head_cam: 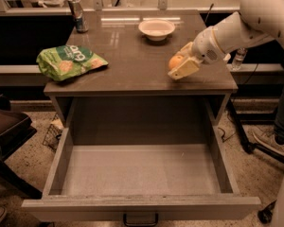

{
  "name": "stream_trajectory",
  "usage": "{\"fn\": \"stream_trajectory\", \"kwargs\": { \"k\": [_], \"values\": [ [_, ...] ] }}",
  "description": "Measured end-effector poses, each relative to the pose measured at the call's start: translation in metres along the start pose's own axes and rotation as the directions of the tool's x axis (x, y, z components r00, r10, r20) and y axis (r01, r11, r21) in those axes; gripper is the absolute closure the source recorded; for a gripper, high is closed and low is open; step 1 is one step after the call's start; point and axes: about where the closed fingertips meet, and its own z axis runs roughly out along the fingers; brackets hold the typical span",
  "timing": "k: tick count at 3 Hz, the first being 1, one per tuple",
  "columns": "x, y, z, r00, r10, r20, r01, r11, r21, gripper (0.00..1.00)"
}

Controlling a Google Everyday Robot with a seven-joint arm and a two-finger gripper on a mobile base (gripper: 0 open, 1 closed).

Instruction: Pick orange from top drawer and place on counter

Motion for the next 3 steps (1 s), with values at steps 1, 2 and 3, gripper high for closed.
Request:
{"fn": "stream_trajectory", "kwargs": {
  "k": [1,2,3],
  "values": [
    [0.022,-0.033,-0.01,0.996,0.072,0.049,-0.076,0.9931,0.09,1.0],
    [0.071,-0.049,-0.014,0.976,0.179,0.121,-0.198,0.9664,0.164,1.0],
    [0.077,-0.05,-0.01,0.973,0.195,0.126,-0.214,0.9635,0.161,1.0]
  ]
}}
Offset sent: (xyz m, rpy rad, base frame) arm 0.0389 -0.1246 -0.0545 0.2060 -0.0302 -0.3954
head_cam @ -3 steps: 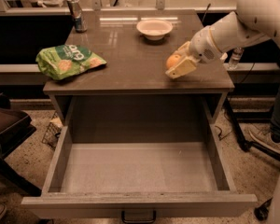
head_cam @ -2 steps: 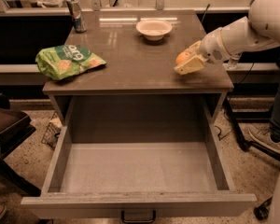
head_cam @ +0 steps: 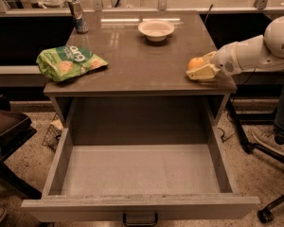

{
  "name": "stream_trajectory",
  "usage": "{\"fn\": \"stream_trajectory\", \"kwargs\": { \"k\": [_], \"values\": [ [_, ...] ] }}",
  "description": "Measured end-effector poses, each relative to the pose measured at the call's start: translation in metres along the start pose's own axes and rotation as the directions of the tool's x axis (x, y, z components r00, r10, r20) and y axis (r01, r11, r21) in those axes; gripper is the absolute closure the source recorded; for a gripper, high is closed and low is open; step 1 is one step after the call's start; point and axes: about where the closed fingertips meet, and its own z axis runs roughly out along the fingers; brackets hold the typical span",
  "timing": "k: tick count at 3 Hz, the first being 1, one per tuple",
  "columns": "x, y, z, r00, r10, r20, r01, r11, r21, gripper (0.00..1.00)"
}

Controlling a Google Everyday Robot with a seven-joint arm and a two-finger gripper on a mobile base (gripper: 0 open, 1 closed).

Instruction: Pick orange from top drawer and place on counter

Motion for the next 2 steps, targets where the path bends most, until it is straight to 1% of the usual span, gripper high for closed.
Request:
{"fn": "stream_trajectory", "kwargs": {
  "k": [1,2],
  "values": [
    [-0.0047,-0.0005,-0.0036,1.0,0.0,0.0,0.0,1.0,0.0,0.82],
    [-0.0051,0.0008,0.0001,1.0,0.0,0.0,0.0,1.0,-0.006,0.51]
  ]
}}
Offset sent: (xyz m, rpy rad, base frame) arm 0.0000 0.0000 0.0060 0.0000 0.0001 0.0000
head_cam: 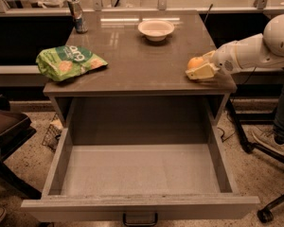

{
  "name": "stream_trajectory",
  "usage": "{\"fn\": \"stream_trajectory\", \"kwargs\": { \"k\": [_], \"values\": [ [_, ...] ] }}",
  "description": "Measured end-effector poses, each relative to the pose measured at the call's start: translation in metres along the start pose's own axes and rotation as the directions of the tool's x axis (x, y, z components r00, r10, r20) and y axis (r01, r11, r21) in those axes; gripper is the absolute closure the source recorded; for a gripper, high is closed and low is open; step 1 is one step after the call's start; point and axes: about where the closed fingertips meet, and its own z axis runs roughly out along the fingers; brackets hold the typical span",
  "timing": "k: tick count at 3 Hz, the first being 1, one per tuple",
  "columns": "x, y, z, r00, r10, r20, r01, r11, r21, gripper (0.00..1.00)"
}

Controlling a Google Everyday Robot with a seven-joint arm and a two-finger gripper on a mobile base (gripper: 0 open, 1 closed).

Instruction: Pick orange from top drawer and place on counter

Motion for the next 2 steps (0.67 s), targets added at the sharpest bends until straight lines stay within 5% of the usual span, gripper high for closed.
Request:
{"fn": "stream_trajectory", "kwargs": {
  "k": [2],
  "values": [
    [-0.0017,-0.0001,-0.0011,1.0,0.0,0.0,0.0,1.0,0.0,0.05]
  ]
}}
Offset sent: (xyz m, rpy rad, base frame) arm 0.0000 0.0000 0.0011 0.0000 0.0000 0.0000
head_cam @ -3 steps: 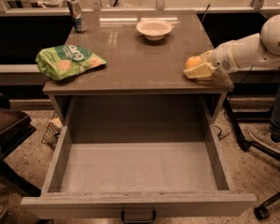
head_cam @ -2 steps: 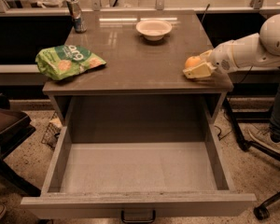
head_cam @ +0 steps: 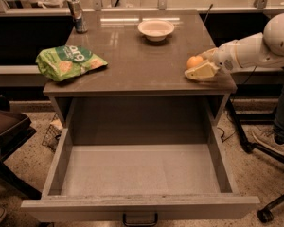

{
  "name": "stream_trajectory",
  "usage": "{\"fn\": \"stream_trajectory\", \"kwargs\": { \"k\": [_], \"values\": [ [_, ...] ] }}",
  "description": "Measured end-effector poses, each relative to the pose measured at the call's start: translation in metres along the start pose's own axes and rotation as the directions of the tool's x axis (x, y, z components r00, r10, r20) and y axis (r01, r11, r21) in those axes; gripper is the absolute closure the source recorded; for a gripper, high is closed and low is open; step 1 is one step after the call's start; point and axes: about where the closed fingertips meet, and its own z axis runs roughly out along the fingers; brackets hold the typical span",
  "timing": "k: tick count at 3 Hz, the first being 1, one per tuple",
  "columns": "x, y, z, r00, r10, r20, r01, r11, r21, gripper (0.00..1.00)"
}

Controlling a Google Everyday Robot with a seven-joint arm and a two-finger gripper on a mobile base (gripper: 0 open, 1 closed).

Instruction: Pick orange from top drawer and place on counter

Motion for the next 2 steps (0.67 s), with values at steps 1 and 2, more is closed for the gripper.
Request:
{"fn": "stream_trajectory", "kwargs": {
  "k": [1,2],
  "values": [
    [-0.0001,0.0004,0.0013,1.0,0.0,0.0,0.0,1.0,-0.002,0.0],
    [-0.0001,0.0005,0.0014,1.0,0.0,0.0,0.0,1.0,-0.002,0.0]
  ]
}}
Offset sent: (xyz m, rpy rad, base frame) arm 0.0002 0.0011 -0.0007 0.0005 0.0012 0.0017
